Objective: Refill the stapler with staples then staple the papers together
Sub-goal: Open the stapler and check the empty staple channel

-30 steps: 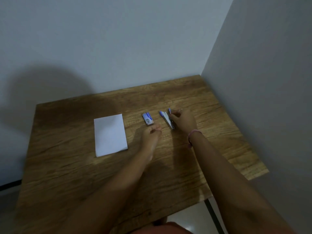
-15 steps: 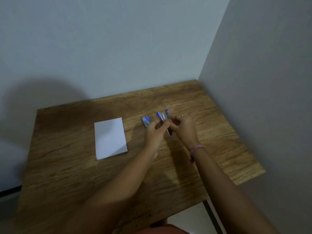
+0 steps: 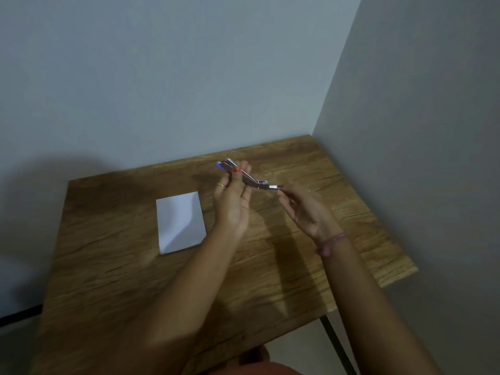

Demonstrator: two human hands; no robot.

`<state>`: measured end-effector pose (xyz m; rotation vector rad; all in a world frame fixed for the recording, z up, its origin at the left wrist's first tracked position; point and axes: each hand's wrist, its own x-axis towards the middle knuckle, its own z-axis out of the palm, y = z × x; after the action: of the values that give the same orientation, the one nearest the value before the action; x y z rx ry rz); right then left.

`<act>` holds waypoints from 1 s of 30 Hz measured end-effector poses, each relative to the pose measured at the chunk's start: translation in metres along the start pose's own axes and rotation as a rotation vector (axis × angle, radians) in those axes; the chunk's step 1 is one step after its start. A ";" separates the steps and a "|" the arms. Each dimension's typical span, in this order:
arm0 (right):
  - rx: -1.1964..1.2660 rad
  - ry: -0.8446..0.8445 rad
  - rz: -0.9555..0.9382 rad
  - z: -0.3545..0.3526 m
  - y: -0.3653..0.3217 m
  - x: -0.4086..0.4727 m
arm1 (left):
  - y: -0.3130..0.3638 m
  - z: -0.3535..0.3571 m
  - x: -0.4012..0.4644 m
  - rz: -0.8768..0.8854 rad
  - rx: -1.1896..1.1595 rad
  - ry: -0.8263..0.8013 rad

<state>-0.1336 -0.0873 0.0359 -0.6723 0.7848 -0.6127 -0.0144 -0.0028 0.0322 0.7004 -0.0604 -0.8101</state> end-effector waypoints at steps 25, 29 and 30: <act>-1.115 -0.370 -0.643 0.047 -0.035 -0.006 | 0.013 -0.006 -0.026 -0.087 0.242 -0.207; -1.172 -0.344 -0.657 0.053 -0.035 -0.007 | 0.019 -0.003 -0.024 -0.032 0.396 -0.172; -1.175 -0.342 -0.652 0.054 -0.035 -0.007 | 0.021 -0.003 -0.023 -0.030 0.418 -0.171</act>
<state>-0.1032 -0.0884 0.0932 -2.1078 0.5355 -0.5472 -0.0167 0.0246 0.0474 1.0254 -0.3829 -0.8953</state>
